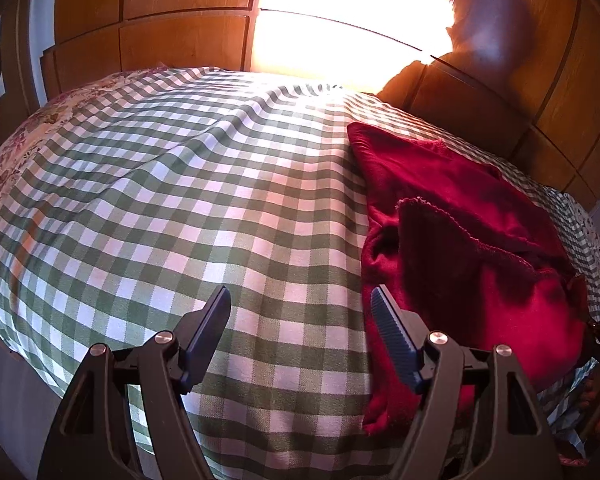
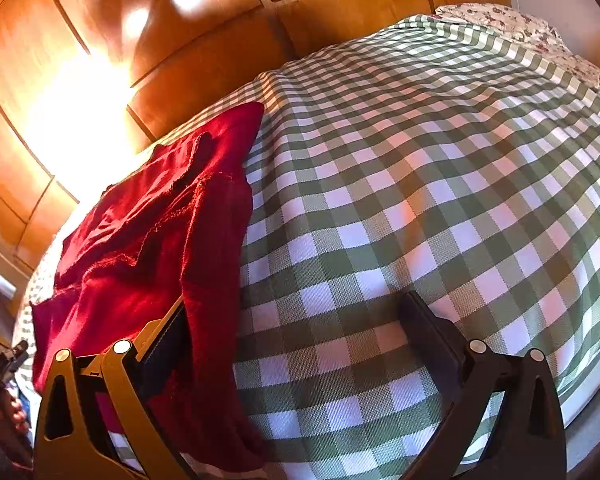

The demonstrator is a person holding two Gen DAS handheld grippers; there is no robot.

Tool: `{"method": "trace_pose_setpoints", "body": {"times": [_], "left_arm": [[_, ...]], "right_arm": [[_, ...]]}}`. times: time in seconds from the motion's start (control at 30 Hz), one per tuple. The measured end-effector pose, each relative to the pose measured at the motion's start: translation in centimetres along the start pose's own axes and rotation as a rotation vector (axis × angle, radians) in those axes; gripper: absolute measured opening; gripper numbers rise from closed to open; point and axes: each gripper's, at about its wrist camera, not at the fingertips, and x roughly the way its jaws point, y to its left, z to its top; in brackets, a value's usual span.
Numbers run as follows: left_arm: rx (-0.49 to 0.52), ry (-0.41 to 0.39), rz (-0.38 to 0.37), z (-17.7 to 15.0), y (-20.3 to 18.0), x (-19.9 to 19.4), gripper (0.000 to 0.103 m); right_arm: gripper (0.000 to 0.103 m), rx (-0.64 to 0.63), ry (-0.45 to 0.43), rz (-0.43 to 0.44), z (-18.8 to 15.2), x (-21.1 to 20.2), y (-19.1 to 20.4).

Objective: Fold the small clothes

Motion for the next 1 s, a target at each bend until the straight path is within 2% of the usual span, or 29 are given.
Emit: {"method": "trace_pose_setpoints", "body": {"times": [0.1, 0.3, 0.4, 0.67, 0.77, 0.87, 1.0], "left_arm": [[0.021, 0.02, -0.039, -0.3, -1.0, 0.1, 0.072], [0.081, -0.012, -0.033, -0.4, -2.4, -0.3, 0.072], [0.122, -0.036, 0.001, -0.1, -2.8, -0.6, 0.072], [0.075, -0.082, 0.004, 1.1, -2.0, -1.6, 0.073], [0.076, -0.079, 0.017, 1.1, -1.9, -1.6, 0.073], [0.061, -0.08, 0.017, 1.3, -1.7, -1.7, 0.077], [0.051, -0.054, -0.01, 1.2, -1.5, -1.3, 0.079]], "right_arm": [[0.1, -0.019, -0.01, -0.02, -0.2, 0.2, 0.3], [0.1, -0.033, 0.015, -0.033, 0.1, 0.3, 0.3], [0.1, -0.026, 0.026, -0.049, 0.2, 0.4, 0.5], [0.1, -0.028, 0.044, -0.085, 0.5, 0.6, 0.9], [0.1, -0.03, 0.043, -0.086, 0.5, 0.6, 0.8], [0.1, -0.036, 0.035, -0.092, 0.3, 0.6, 1.0], [0.1, -0.032, 0.049, -0.089, 0.5, 0.6, 1.0]]}}
